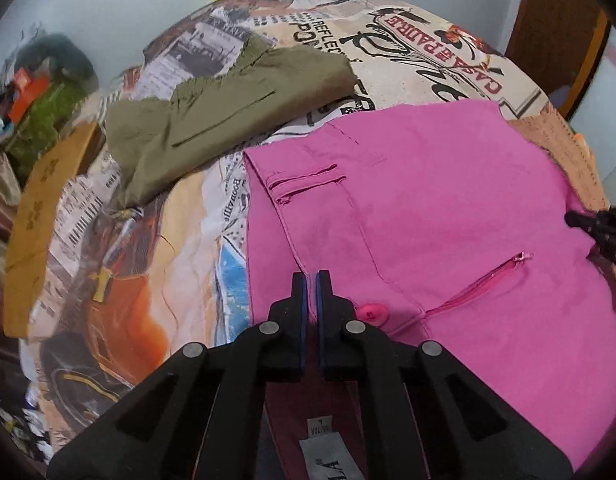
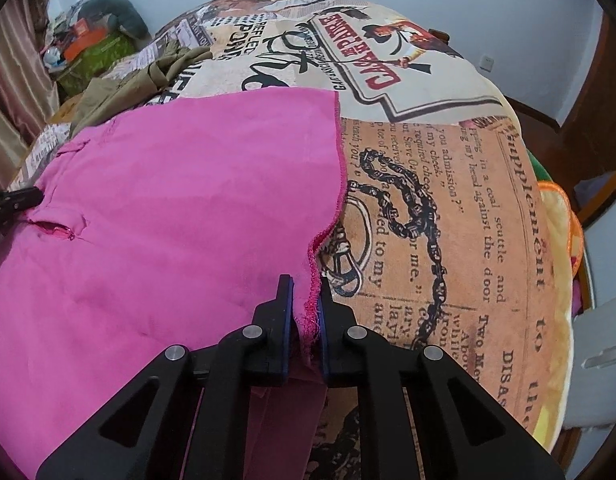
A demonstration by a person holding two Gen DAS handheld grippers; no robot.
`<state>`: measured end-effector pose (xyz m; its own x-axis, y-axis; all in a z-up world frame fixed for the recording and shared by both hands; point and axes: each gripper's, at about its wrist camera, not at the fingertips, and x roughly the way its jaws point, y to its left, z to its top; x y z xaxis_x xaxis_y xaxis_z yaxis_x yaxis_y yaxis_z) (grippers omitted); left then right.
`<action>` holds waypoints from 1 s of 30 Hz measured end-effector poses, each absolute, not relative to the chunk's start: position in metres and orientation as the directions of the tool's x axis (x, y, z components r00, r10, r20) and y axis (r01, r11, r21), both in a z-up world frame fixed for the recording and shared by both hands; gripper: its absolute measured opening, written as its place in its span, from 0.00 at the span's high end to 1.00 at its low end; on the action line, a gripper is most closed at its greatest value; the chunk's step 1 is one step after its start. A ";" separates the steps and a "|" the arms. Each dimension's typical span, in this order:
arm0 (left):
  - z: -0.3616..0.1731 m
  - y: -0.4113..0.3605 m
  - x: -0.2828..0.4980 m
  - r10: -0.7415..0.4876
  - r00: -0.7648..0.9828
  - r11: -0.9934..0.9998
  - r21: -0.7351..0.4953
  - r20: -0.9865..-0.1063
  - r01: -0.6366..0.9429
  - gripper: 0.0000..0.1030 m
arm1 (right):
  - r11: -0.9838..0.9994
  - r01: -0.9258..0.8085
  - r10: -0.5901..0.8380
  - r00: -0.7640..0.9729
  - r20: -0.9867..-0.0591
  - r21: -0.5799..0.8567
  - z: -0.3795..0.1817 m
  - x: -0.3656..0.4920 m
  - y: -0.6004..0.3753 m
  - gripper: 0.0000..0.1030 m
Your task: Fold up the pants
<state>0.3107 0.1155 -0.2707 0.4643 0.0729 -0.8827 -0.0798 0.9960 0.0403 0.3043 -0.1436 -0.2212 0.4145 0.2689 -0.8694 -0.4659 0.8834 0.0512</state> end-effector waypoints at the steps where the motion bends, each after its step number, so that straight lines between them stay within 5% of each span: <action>1: -0.270 0.119 0.311 0.052 0.464 0.996 0.013 -0.884 -0.086 0.94 | 0.881 -0.471 0.263 0.414 -0.871 0.042 -0.221 0.304 -0.142 0.91; 11: -0.240 0.130 0.300 0.047 0.503 0.997 0.011 -0.863 -0.074 0.86 | 0.870 -0.494 0.230 0.427 -0.875 -0.012 -0.201 0.306 -0.138 0.87; 14: -0.226 0.134 0.305 0.065 0.541 0.997 0.036 -0.838 -0.064 0.72 | 0.865 -0.502 0.253 0.448 -0.857 -0.007 -0.187 0.309 -0.137 0.85; 19: -0.212 0.143 0.323 0.068 0.583 0.997 0.031 -0.809 -0.073 0.60 | 0.865 -0.502 0.290 0.484 -0.825 0.009 -0.167 0.323 -0.132 0.57; 22: -0.212 0.150 0.335 0.068 0.592 0.996 0.020 -0.803 -0.087 0.47 | 0.867 -0.498 0.294 0.510 -0.808 0.000 -0.158 0.336 -0.127 0.57; 30: -0.229 0.171 0.361 0.094 0.578 0.991 0.024 -0.811 -0.128 0.39 | 0.887 -0.460 0.310 0.527 -0.791 0.041 -0.158 0.378 -0.121 0.56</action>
<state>0.3612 0.1713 -0.2287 0.5776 0.0944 -0.8108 -0.1284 0.9914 0.0240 0.3782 -0.1214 -0.1580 0.5271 0.3101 -0.7912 -0.4604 0.8868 0.0408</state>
